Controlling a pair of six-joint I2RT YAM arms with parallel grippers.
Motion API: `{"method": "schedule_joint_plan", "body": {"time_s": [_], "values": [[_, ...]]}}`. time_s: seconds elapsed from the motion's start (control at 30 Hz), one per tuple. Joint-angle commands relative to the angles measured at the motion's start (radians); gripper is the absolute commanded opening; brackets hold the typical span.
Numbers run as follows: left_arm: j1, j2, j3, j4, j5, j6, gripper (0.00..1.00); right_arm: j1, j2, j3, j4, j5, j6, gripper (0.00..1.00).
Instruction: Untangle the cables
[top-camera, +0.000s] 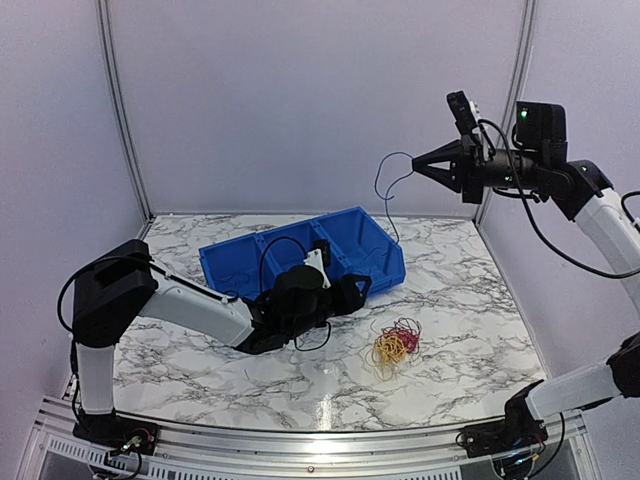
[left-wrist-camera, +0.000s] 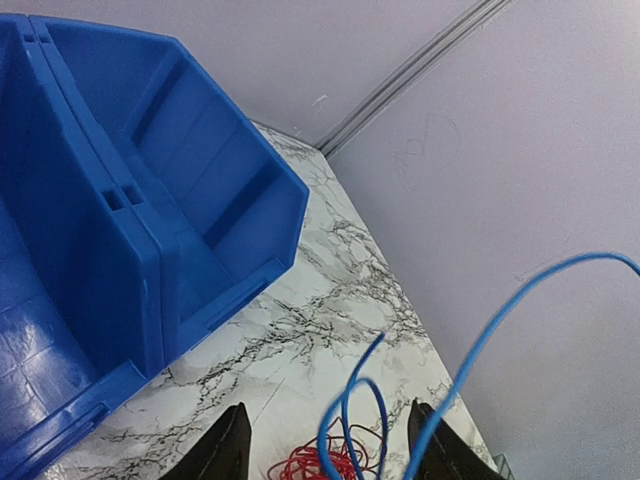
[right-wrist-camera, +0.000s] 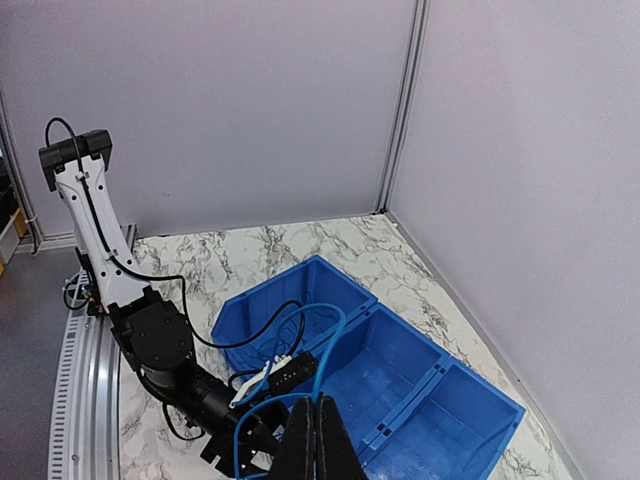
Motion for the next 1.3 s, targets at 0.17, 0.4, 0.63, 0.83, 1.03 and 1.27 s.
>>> {"method": "schedule_joint_plan", "body": {"time_s": [0.17,0.4,0.63,0.83,1.03,1.27], "values": [[-0.010,0.033,0.030,0.035,0.018,-0.028,0.50,-0.010,-0.028,-0.024,0.012,-0.005,0.001,0.00],[-0.013,0.006,-0.030,0.095,0.024,-0.006,0.46,-0.010,-0.025,-0.031,0.020,-0.013,0.006,0.00],[-0.013,0.027,-0.010,0.101,0.050,0.001,0.39,-0.010,-0.027,-0.032,0.022,-0.014,0.009,0.00],[-0.013,0.052,-0.008,0.098,0.048,0.004,0.35,-0.010,-0.027,-0.007,0.014,-0.034,0.017,0.00],[-0.012,0.068,-0.009,0.093,-0.005,0.000,0.39,-0.010,-0.025,-0.014,0.024,-0.068,0.036,0.00],[-0.013,0.099,0.025,0.075,-0.048,0.021,0.38,-0.010,-0.031,-0.006,0.023,-0.107,0.060,0.00]]}}
